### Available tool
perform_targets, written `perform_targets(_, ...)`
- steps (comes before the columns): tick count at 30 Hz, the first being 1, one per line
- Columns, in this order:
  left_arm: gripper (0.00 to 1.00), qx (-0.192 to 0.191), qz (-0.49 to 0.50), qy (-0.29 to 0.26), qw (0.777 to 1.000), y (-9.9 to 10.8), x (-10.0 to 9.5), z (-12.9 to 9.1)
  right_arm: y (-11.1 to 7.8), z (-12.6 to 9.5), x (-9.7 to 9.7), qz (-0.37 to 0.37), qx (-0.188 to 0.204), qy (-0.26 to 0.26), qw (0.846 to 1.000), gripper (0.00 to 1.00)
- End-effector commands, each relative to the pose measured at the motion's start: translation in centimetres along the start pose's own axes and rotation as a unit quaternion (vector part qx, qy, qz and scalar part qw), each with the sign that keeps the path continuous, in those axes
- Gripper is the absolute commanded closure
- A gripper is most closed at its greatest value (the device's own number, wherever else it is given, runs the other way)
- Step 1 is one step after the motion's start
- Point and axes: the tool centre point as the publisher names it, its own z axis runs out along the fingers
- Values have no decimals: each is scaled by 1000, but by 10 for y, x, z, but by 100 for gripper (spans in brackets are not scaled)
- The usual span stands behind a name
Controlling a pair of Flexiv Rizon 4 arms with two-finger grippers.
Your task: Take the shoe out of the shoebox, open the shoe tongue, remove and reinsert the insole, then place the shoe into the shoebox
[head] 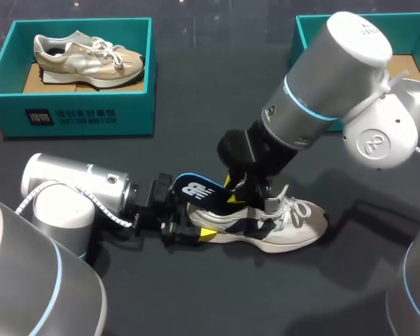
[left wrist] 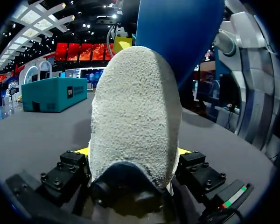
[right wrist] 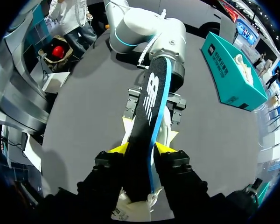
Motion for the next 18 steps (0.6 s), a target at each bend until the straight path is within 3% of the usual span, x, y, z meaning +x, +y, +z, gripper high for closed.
perform_targets(1,100,-2,0,0,1000,0,-1,1,-1,1,-3,9,-6,12,1000,56)
perform_targets(8,100,-2,0,0,1000,0,-1,1,-2,7,-9,61,-29,51,996,60)
perform_targets(18,100,-2,0,0,1000,0,-1,1,3,17,-12,118,-44,86,988,53)
